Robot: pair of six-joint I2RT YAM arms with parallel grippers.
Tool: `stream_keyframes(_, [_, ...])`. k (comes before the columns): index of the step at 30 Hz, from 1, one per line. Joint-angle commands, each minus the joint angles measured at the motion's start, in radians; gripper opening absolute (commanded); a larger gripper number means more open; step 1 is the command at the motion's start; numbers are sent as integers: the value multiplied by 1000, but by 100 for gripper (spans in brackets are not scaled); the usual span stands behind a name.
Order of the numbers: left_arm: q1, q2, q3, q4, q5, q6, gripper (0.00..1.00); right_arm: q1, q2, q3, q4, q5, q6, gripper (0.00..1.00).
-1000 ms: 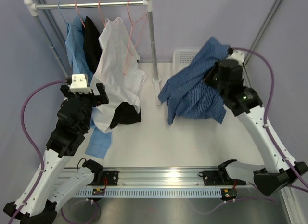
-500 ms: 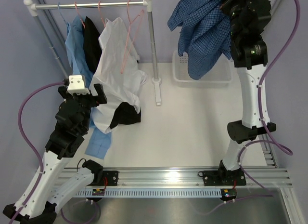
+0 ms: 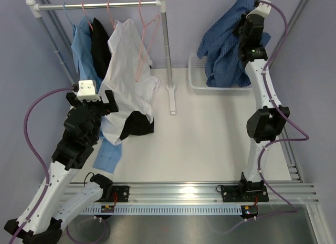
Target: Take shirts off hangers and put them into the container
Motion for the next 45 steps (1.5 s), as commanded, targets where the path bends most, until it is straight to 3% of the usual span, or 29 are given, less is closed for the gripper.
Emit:
stream_keyframes(1, [3,4,-9,66,-28,7,99,8,19,-85,139,-45,-47,0])
stream_keyframes(7, [3,9,-9,66,-25,7,99,8,72,-185,126,-86,43,0])
stream_keyframes(14, [3,2,-9,66,-28,32,99,8,114,-265,-46,-35,241,0])
stream_keyframes(18, [3,-5,-9,66,-27,30,99,8,187,-223,-268,10,357,0])
stream_keyframes(25, [3,-13,-7,66,-28,32,99,-9,273,-194,-427,-97,462,0])
stream_keyframes(28, [3,-13,-9,66,-30,32,99,-10,325,-139,-494,-118,464,5])
stream_keyframes(32, [3,-13,-9,66,-31,35,99,-14,330,-114,-540,-118,422,18])
stream_keyframes(36, [3,-14,-9,66,-27,32,99,-12,171,-229,-467,-71,332,50])
stream_keyframes(39, [3,-14,-7,64,-24,30,99,-14,56,-268,-462,-45,266,62])
stream_keyframes(42, [11,-14,-6,64,-12,23,99,-14,-77,-326,-459,-46,212,79])
stream_keyframes(43, [13,-11,-6,63,-2,20,99,-14,-114,-350,-456,-51,204,90])
stream_keyframes(45, [22,-5,-3,60,18,20,99,-12,-241,-430,-431,-71,178,99])
